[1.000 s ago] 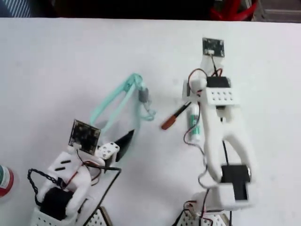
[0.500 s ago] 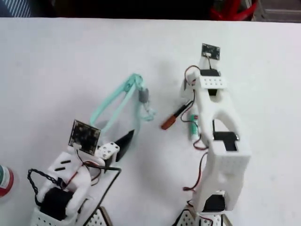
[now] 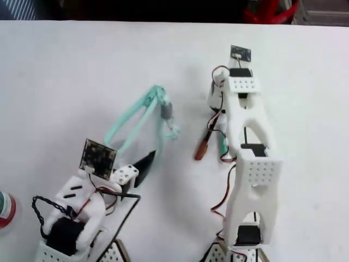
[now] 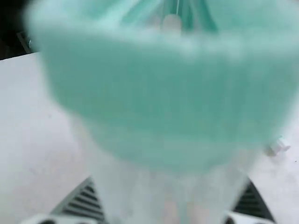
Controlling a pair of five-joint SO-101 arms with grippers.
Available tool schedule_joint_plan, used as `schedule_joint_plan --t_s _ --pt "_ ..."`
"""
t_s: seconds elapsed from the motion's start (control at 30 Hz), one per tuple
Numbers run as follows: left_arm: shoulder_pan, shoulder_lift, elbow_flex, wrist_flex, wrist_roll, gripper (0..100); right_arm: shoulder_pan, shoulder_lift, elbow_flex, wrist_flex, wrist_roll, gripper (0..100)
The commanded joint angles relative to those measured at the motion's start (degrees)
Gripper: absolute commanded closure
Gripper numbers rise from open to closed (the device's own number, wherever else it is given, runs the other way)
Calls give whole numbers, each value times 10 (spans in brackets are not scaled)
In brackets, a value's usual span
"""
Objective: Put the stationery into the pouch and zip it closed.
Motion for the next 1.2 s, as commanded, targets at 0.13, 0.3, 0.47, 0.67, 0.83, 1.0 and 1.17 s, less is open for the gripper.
schedule_joint_plan --t_s 0.13,0.3,0.47,0.67,0.83,1.0,1.17 --pt "3 3 -4 -11 4 749 -31 -218 -30 53 2 981" --pt "1 3 -4 -12 4 749 -47 -381 -30 77 84 981" --pt "4 3 -4 -12 5 749 -87 -562 -34 70 145 981" --pt "5 3 -4 -13 5 749 -241 -767 -26 -8 228 981" --pt "5 3 -4 -14 5 748 -314 -803 24 -84 236 981" --pt "5 3 -4 -14 5 748 -378 -802 91 -124 236 981" --pt "5 3 -4 -14 5 748 -401 -801 176 -196 239 981"
